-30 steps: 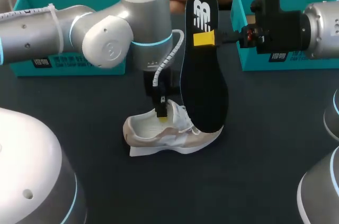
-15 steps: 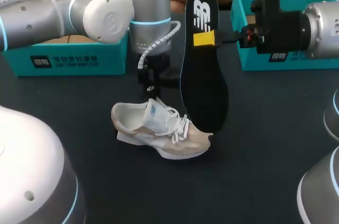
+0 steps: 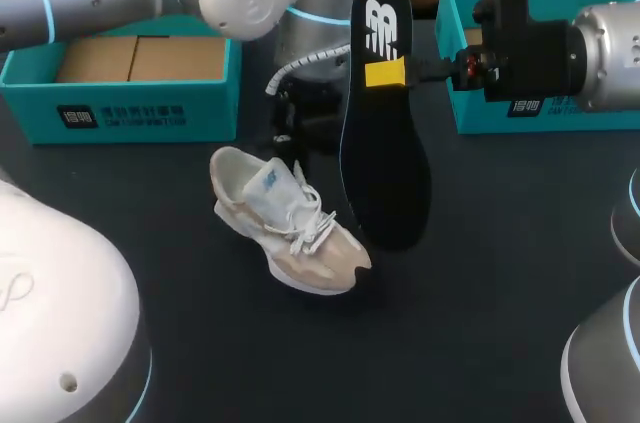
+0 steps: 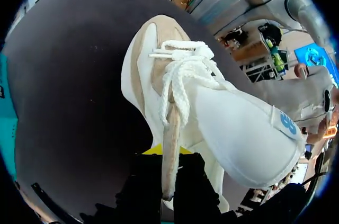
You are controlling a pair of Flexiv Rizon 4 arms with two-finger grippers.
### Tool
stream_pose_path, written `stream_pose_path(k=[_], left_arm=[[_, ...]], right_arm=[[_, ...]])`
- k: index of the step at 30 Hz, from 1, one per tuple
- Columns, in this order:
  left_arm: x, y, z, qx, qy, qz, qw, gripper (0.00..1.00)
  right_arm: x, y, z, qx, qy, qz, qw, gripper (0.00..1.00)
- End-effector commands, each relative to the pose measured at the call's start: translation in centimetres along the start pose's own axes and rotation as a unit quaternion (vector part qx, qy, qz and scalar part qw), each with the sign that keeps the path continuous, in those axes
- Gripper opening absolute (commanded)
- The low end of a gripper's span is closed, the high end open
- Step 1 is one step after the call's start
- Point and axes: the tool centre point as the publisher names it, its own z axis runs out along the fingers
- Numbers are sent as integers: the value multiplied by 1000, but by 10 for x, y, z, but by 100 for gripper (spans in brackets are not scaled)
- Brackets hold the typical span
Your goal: Take the shoe out of the shoebox, open the shoe tongue, remove and reinsert the insole, then place the shoe into the shoebox
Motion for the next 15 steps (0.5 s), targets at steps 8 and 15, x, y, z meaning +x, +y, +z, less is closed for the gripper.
stream_pose_path(k=[8, 15], left_arm=[[-14, -1, -20, -42, 18, 185, 982, 0], [-15, -4, -22, -55, 23, 213, 975, 0]], right_arm=[[0, -1, 2, -1, -1, 0, 1000, 0], [0, -1, 2, -1, -1, 0, 1000, 0]])
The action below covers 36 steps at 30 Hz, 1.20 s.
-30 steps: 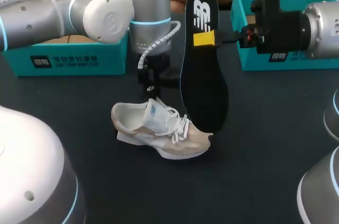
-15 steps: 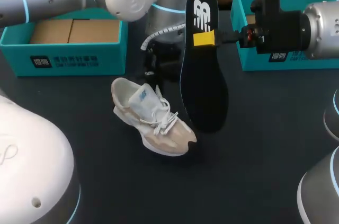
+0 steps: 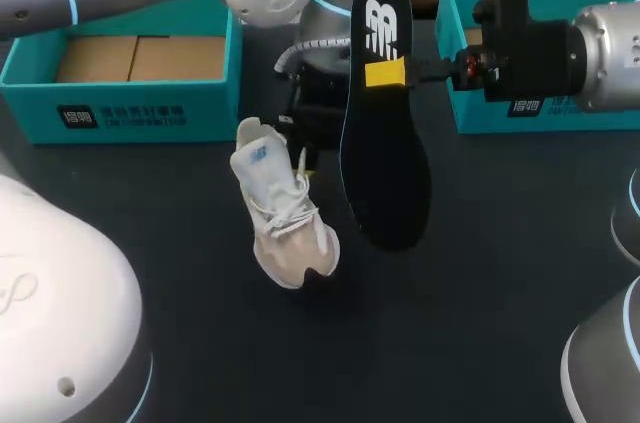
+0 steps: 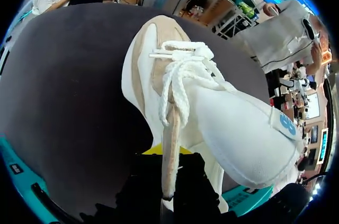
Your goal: Take the shoe out of the shoebox, open the shoe tongue, remove and reinsert the insole, then place the shoe into the shoebox
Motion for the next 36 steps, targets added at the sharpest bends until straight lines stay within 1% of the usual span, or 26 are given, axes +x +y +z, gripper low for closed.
stream_pose_path(k=[1, 21, 23, 25, 29, 36], left_arm=[[-3, -1, -4, -1, 6, -2, 1000, 0], [-3, -1, -4, -1, 6, -2, 1000, 0], [-8, 0, -2, -2, 6, 0, 1000, 0], [-16, 1, -3, -18, 16, 8, 1000, 0], [-29, 2, -6, -33, 35, 25, 999, 0], [-50, 2, -4, -39, 49, 45, 997, 0]], right_arm=[[0, -1, 2, -1, -1, 0, 1000, 0], [0, -1, 2, -1, -1, 0, 1000, 0], [0, -1, 2, -1, -1, 0, 1000, 0], [0, -1, 2, -1, -1, 0, 1000, 0], [0, -1, 2, -1, -1, 0, 1000, 0], [0, -1, 2, -1, -1, 0, 1000, 0]])
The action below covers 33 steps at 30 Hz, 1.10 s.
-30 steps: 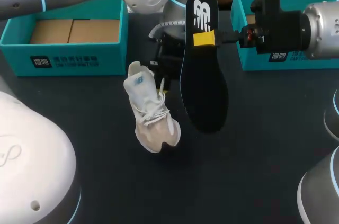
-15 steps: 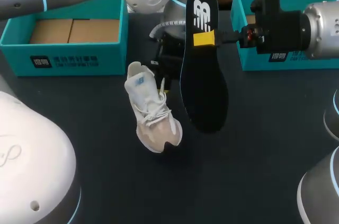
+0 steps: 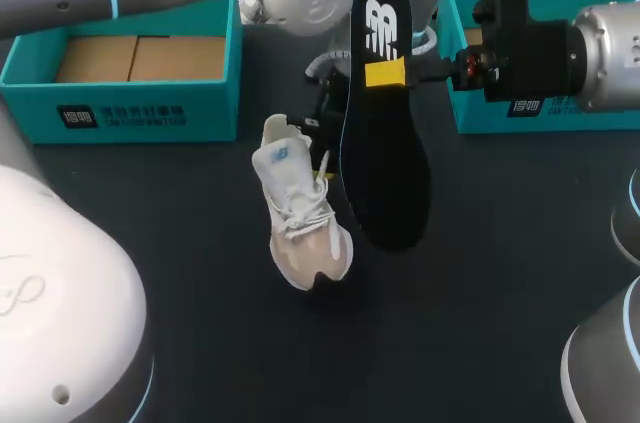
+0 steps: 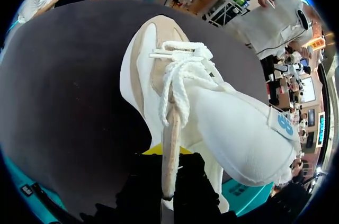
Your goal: Take the shoe out of the shoebox, open the shoe tongue, remove and reinsert the insole, then place the shoe into the shoebox
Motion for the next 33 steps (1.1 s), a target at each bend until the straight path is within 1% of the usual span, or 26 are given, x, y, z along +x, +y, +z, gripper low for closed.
stream_pose_path(k=[1, 5, 13, 17, 25, 33], left_arm=[[-18, 3, 0, 0, 29, 4, 1000, 0], [-30, 6, 6, 3, 34, 19, 999, 0], [-50, 7, 16, -6, 58, 31, 998, 0], [-55, 6, 18, -9, 66, 39, 997, 0], [-58, 4, 30, -6, 85, 39, 996, 0], [-65, 5, 41, -1, 91, 42, 995, 0]], right_arm=[[0, -1, 2, -1, -1, 0, 1000, 0], [0, -1, 2, -1, -1, 0, 1000, 0], [0, -1, 2, -1, -1, 0, 1000, 0], [0, -1, 2, -1, -1, 0, 1000, 0], [0, -1, 2, -1, -1, 0, 1000, 0], [0, -1, 2, -1, -1, 0, 1000, 0]])
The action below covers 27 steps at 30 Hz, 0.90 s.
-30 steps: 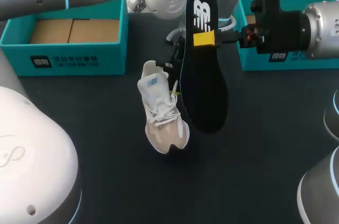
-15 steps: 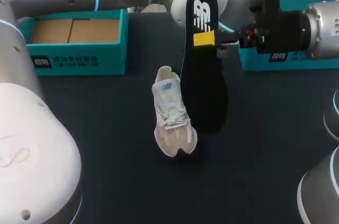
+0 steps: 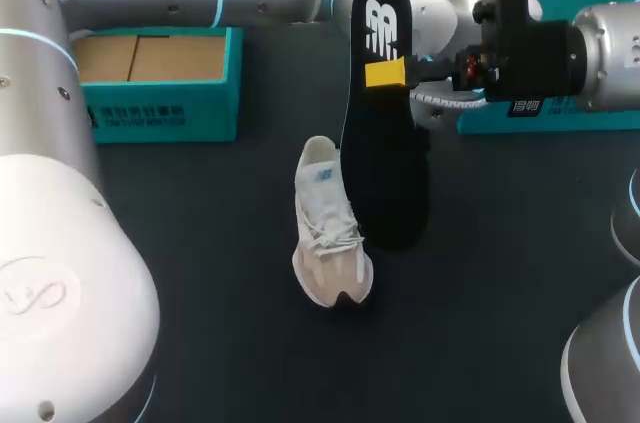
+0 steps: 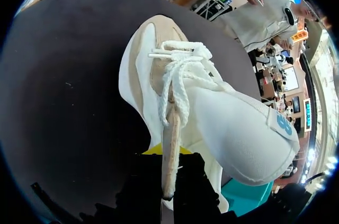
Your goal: Take the shoe out of the shoebox, open the shoe tongue, remove and reinsert the insole, then place the shoe into the shoebox
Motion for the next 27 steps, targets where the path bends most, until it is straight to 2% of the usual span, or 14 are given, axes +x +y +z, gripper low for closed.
stream_pose_path(k=[1, 9, 10, 13, 14, 15, 16, 22, 27], left_arm=[[-7, 3, 5, 2, 7, 3, 1000, 0], [-13, 1, 11, 4, 13, 4, 1000, 0], [-13, 1, 12, 5, 13, 5, 1000, 17], [-13, 0, 13, 9, 13, 6, 1000, 54], [-13, 0, 14, 9, 13, 5, 1000, 78], [-13, -1, 14, 11, 11, 6, 1000, 96], [-12, -1, 13, 11, 10, 7, 1000, 100], [-3, -5, 0, -2, -10, 2, 1000, 100], [6, 4, -15, -15, -33, -14, 999, 100]], right_arm=[[0, -1, 2, -1, -1, 0, 1000, 0], [0, -1, 2, -1, -1, 0, 1000, 0], [0, -1, 2, -1, -1, 0, 1000, 0], [0, -1, 2, -1, -1, 0, 1000, 0], [0, -1, 2, -1, -1, 0, 1000, 0], [0, -1, 2, -1, -1, 0, 1000, 0], [0, -1, 2, -1, -1, 0, 1000, 0], [0, -1, 2, -1, -1, 0, 1000, 0], [0, -1, 2, -1, -1, 0, 1000, 0]])
